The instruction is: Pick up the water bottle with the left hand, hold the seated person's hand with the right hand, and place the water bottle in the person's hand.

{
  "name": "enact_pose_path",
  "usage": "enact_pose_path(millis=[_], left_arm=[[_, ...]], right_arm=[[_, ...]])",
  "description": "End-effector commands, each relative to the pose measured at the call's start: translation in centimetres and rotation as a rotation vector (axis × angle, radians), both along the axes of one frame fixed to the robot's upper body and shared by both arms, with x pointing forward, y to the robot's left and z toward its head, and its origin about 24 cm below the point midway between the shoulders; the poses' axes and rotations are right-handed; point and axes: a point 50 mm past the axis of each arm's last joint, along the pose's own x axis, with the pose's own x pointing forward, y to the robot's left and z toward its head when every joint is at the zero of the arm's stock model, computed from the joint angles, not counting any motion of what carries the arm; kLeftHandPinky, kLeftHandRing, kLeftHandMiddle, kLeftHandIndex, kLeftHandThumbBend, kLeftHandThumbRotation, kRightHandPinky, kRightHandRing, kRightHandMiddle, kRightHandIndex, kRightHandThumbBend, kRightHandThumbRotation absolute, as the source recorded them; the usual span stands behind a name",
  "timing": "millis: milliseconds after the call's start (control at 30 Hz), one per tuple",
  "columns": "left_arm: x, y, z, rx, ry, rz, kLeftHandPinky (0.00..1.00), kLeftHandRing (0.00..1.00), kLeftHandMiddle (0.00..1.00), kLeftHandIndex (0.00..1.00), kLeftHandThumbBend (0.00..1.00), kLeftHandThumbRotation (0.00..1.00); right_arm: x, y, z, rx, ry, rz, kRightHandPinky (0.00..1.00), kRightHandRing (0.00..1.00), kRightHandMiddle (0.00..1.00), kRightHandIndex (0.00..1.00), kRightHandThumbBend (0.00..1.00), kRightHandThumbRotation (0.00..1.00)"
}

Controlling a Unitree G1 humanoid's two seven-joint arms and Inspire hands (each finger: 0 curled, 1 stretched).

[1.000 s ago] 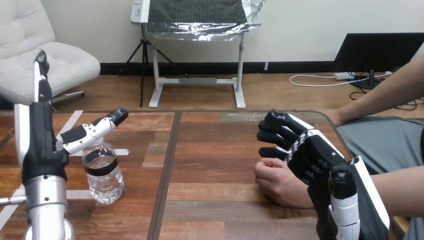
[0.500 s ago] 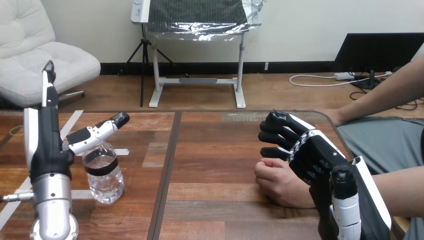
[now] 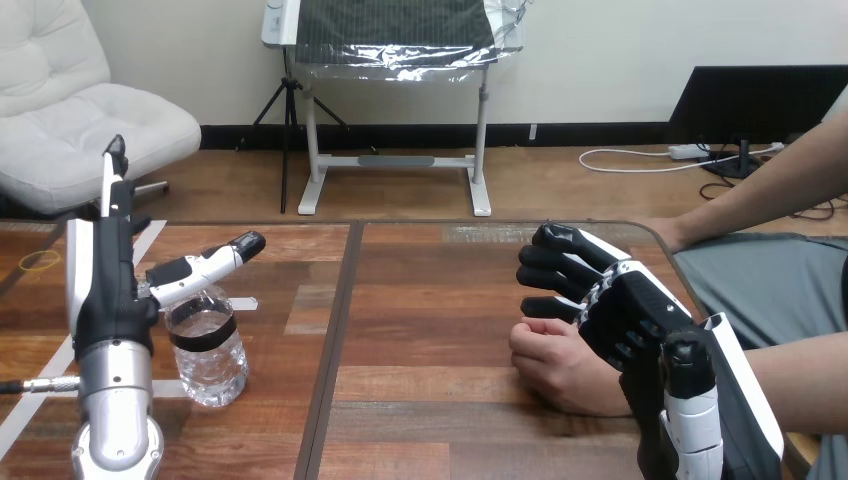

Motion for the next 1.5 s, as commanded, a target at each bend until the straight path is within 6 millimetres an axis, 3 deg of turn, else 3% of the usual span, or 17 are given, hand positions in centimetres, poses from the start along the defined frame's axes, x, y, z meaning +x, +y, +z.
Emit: enact_pose_path(millis=[0,567,1467], left_arm=[[2.2,-0.4,2.3,0.035,-0.067,-0.037,0.87,0.99,1.0,1.0,1.0,0.17],[3.2,-0.5,1.0,-0.014,0.032,-0.046,0.87,0.99,1.0,1.0,0.98,0.17],[3.9,-0.6,-0.5,-0.068,0.124,-0.01,0.95,1.0,1.0,1.0,0.99,0.24]], right_arm=[[0.7,-0.1,1.5,0.004,-0.085,0.004,0.73,0.8,0.81,0.82,0.79,1.0],[0.8,-0.1,1.6,0.004,-0.09,0.01,0.73,0.8,0.8,0.82,0.79,1.0],[0.9,-0.2,1.8,-0.007,-0.096,0.003,0.72,0.8,0.8,0.81,0.82,1.0]])
